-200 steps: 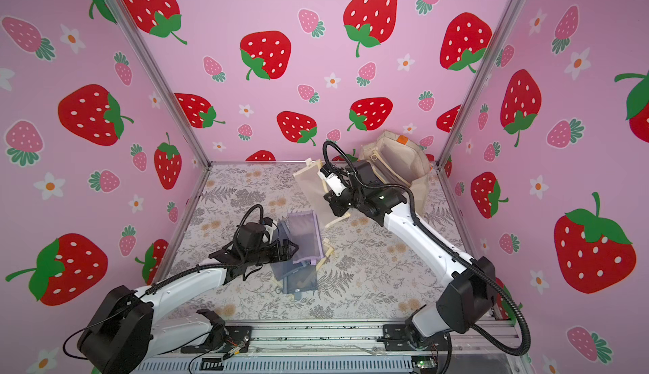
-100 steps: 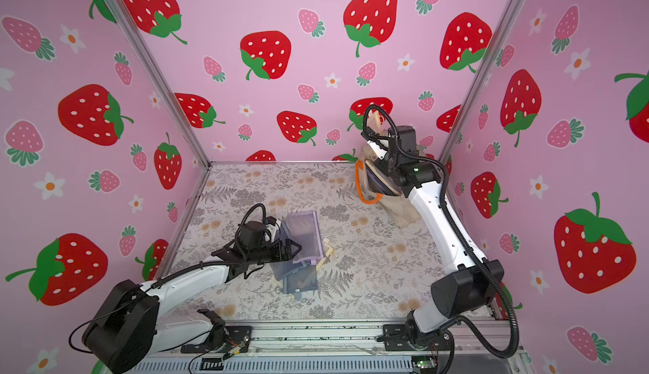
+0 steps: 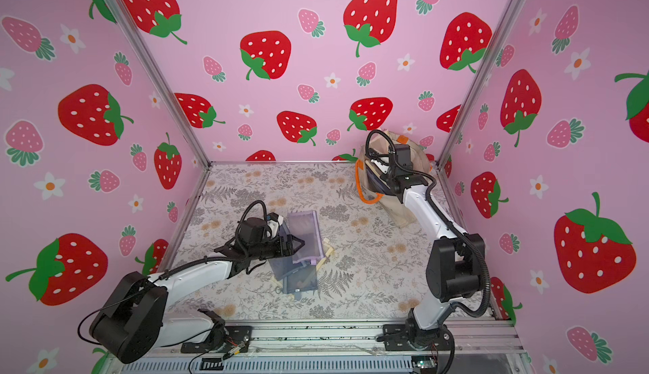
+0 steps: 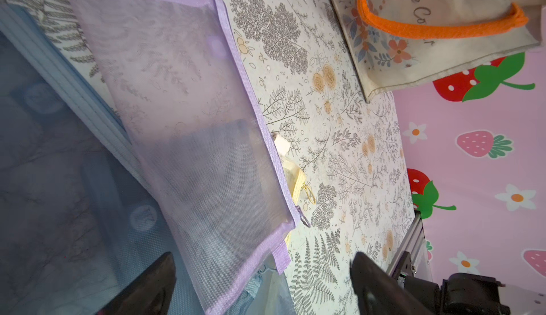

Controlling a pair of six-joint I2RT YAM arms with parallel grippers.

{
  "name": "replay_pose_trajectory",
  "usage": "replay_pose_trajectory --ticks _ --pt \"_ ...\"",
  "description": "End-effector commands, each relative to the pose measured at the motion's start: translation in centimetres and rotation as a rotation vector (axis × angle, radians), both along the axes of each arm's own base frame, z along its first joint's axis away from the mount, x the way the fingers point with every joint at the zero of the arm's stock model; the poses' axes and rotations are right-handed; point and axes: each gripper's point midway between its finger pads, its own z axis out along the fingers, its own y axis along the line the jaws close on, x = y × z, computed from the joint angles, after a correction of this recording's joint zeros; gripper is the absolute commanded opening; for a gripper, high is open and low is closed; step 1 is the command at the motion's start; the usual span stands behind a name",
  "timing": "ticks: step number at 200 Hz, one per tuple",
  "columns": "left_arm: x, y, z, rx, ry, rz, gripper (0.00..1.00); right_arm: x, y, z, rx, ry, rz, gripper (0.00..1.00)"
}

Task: Put the pencil pouch into the canvas bag
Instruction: Place the pencil pouch in the canvas bag.

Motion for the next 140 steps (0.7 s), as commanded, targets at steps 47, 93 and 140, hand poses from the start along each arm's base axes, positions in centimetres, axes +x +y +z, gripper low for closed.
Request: replay_pose_trajectory --ticks 47,93,140 --pt "0.5 -0.2 0.8 -0.043 -0.018 -0.005 0.94 -0.9 -0.3 -2.8 0.019 -0.015 0.057 0.0" --pt "0.4 -0.1 0.8 -0.046 -0.022 -0.003 0.94 -1.1 -0.9 -3.7 0.048 -0.003 0.053 0.0" --pt "0.3 0.0 0.9 -0.05 -0.022 0.001 0.94 -0.9 -0.4 -4.3 0.104 0.048 0.055 0.05"
